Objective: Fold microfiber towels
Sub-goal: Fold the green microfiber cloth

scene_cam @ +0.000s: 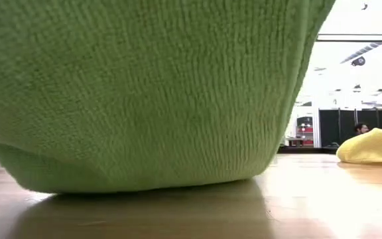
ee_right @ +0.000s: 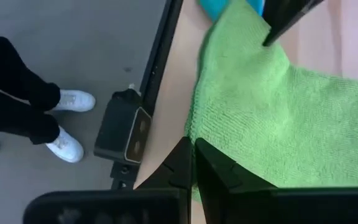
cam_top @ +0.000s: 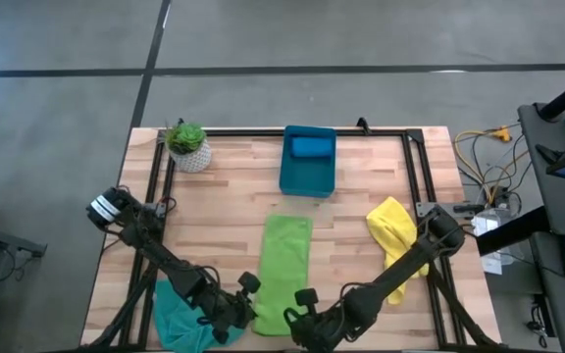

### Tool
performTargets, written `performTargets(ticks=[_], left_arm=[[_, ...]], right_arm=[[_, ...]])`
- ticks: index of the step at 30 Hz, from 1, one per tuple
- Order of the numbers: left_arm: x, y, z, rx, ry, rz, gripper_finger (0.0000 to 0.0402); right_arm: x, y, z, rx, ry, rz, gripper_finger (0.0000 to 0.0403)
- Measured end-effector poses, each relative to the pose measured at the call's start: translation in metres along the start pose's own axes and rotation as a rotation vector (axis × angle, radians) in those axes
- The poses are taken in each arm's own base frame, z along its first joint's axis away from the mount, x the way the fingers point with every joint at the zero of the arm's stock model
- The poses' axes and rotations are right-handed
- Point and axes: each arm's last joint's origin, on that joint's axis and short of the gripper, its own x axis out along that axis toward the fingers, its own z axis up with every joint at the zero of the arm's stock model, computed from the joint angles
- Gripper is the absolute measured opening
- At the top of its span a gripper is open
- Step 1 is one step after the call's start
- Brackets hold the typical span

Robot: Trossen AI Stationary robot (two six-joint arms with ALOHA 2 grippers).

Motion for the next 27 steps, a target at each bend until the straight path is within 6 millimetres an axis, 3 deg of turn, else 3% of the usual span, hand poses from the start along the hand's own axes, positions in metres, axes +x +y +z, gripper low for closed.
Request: performTargets(ticks=[5,17,21,27], left_arm=[[0.000,-0.001,-0.002,-0.002,0.008,-0.050,0.0039],[0.000,-0.002,-0.006,-0.103,0.022,-0.085,0.0217],[0.000,-0.004,-0.006,-0.128,0.021,-0.093,0.0244],[0.002,-0.009,-0.007,-0.183,0.027,-0.121,0.0249]], right_arm=[[0.004,-0.009,0.002,0.036,0.021,0.022,0.0009],[0.010,-0.034,0.015,0.150,0.009,0.064,0.0009],[0.013,-0.042,0.015,0.204,0.002,0.070,0.0009],[0.021,-0.053,0.005,0.267,0.045,0.052,0.0009]])
